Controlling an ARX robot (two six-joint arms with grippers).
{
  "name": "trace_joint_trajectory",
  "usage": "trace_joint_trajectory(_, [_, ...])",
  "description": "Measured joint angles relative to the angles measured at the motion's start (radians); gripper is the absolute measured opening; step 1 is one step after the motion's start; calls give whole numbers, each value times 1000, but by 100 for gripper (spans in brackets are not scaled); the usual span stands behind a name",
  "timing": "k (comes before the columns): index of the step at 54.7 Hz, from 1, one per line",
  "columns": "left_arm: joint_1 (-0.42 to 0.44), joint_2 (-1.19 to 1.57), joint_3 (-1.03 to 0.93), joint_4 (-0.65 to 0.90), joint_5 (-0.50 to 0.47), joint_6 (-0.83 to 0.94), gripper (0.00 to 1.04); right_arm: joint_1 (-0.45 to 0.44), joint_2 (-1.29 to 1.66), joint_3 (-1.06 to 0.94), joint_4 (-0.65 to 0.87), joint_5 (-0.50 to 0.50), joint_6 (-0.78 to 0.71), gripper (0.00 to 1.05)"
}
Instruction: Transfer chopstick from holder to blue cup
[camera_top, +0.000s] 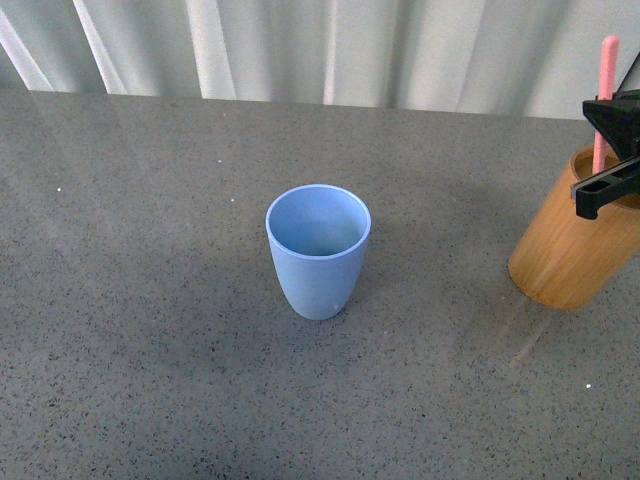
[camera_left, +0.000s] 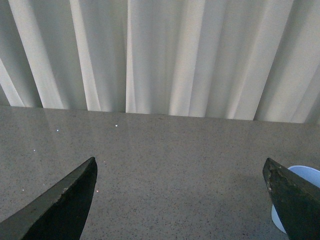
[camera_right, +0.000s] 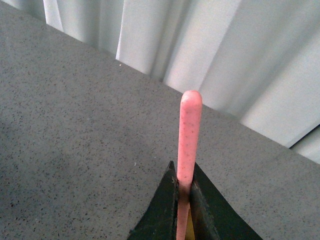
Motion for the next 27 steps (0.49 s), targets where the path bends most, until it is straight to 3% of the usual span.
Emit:
trace_joint_trajectory(15, [0, 0, 0, 0, 0, 0, 98, 0, -175, -2, 14, 69, 43, 3])
trace_joint_trajectory(27, [0, 0, 0, 0, 0, 0, 98, 110, -415, 87, -117, 109, 316, 3])
